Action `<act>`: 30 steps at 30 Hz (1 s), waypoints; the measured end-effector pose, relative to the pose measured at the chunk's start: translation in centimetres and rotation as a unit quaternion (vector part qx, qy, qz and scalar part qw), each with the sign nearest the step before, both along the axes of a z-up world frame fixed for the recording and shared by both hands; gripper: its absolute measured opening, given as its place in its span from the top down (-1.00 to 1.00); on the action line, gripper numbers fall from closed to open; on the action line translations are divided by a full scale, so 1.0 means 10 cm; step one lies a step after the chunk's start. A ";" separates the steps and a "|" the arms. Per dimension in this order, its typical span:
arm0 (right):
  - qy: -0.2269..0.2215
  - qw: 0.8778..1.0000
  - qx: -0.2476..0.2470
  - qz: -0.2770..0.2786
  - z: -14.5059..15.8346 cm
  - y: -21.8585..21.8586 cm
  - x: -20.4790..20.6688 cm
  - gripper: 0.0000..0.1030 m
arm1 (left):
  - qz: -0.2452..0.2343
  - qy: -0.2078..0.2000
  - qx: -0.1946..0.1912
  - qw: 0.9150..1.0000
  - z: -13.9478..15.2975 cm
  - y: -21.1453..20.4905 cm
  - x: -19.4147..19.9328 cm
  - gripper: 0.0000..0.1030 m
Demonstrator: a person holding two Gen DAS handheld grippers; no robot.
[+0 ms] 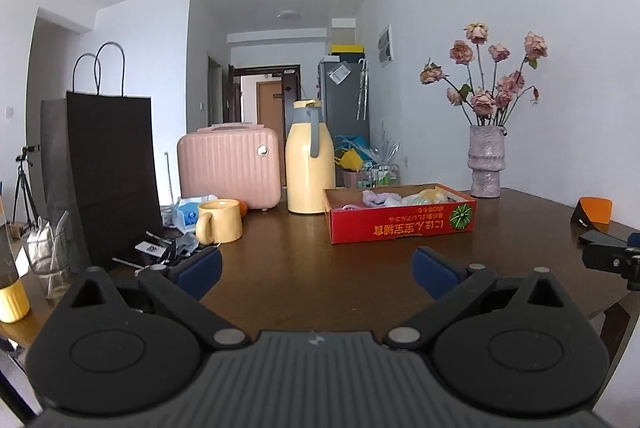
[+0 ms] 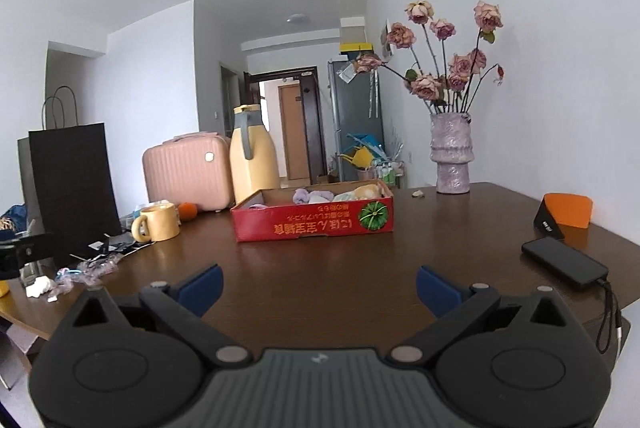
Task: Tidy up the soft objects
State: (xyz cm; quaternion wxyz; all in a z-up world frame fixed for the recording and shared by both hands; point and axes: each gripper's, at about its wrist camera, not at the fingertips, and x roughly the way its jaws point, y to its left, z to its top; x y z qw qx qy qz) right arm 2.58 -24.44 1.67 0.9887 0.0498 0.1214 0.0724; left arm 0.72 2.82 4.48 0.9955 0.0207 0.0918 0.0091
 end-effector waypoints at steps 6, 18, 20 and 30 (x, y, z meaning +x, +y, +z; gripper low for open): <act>0.000 1.000 -0.001 0.006 0.01 0.03 0.02 -1.00 | -0.007 0.001 0.003 1.000 0.00 -0.02 0.00 -1.00; -0.010 1.000 -0.014 0.015 0.04 0.08 0.00 -1.00 | -0.012 0.001 0.002 1.000 0.01 0.02 0.01 -1.00; -0.013 1.000 -0.016 0.014 0.05 0.08 -0.01 -1.00 | -0.013 0.002 -0.001 1.000 0.01 0.03 0.02 -1.00; -0.009 1.000 -0.012 0.018 0.04 0.07 0.00 -1.00 | -0.017 0.006 -0.002 1.000 -0.01 0.03 0.02 -1.00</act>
